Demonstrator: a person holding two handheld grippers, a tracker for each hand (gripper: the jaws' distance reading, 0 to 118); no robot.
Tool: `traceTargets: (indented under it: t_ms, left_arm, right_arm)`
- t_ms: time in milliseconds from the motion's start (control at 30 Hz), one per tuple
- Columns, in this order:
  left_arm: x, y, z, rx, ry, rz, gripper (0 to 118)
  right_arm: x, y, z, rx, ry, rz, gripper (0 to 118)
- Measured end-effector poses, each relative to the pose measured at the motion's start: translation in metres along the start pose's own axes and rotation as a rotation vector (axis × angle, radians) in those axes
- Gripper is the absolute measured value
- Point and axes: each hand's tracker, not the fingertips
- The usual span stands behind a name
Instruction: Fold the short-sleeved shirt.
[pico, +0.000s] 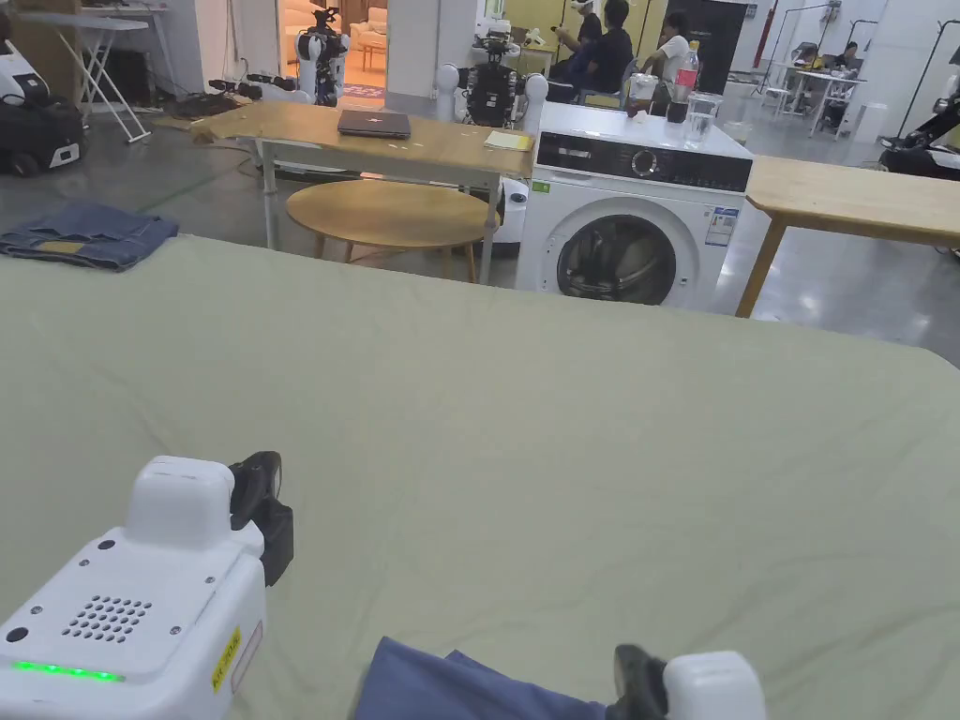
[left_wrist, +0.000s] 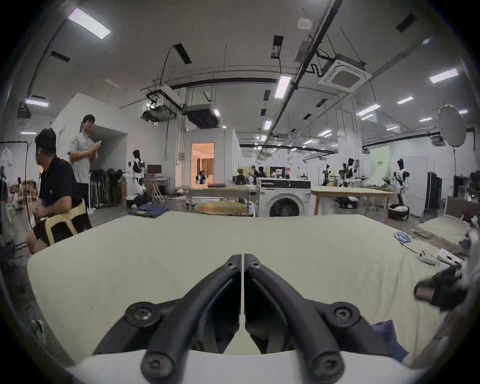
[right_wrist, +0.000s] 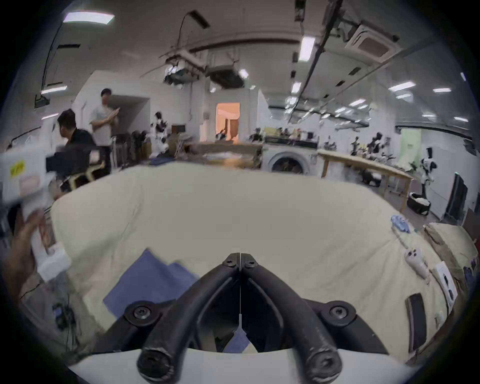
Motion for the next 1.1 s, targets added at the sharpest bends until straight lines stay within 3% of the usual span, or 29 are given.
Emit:
traceTargets:
  t_ms: [100, 167, 233, 333, 400, 733, 767, 900, 1000, 1100]
  left_arm:
    - [-0.005, -0.007, 0.002, -0.029, -0.006, 0.019, 0]
    - [-0.008, -0.012, 0.004, -0.049, -0.003, 0.023, 0]
    - [-0.011, -0.016, 0.006, -0.063, -0.003, 0.034, 0]
    - [-0.017, -0.022, 0.01, -0.094, -0.012, 0.05, 0]
    - [-0.019, -0.026, 0.01, -0.124, -0.028, 0.056, 0]
    - [-0.043, -0.042, -0.003, -0.466, -0.326, 0.26, 1]
    - [-0.047, -0.042, -0.007, -0.506, -0.352, 0.283, 8]
    - [-0.065, -0.047, -0.026, -0.663, -0.534, 0.454, 62]
    - [-0.075, -0.059, -0.042, -0.761, -0.645, 0.581, 66]
    - [-0.072, -0.068, -0.056, -0.86, -0.699, 0.614, 66]
  right_arm:
    - [-0.009, -0.02, -0.016, -0.099, 0.025, 0.023, 0]
    - [-0.009, -0.031, -0.03, -0.172, 0.04, -0.001, 0]
    - [-0.008, -0.042, -0.044, -0.212, -0.03, 0.007, 0]
    - [0.002, -0.051, -0.059, -0.249, -0.052, -0.073, 0]
    - [0.002, -0.05, -0.062, -0.243, -0.061, -0.07, 0]
    - [0.012, -0.051, -0.065, -0.26, -0.109, -0.14, 0]
    - [0.013, -0.052, -0.066, -0.262, -0.11, -0.141, 0]
    - [0.015, -0.052, -0.065, -0.266, -0.099, -0.143, 0]
    - [0.016, -0.051, -0.066, -0.271, -0.093, -0.14, 0]
    - [0.017, -0.05, -0.066, -0.275, -0.086, -0.137, 0]
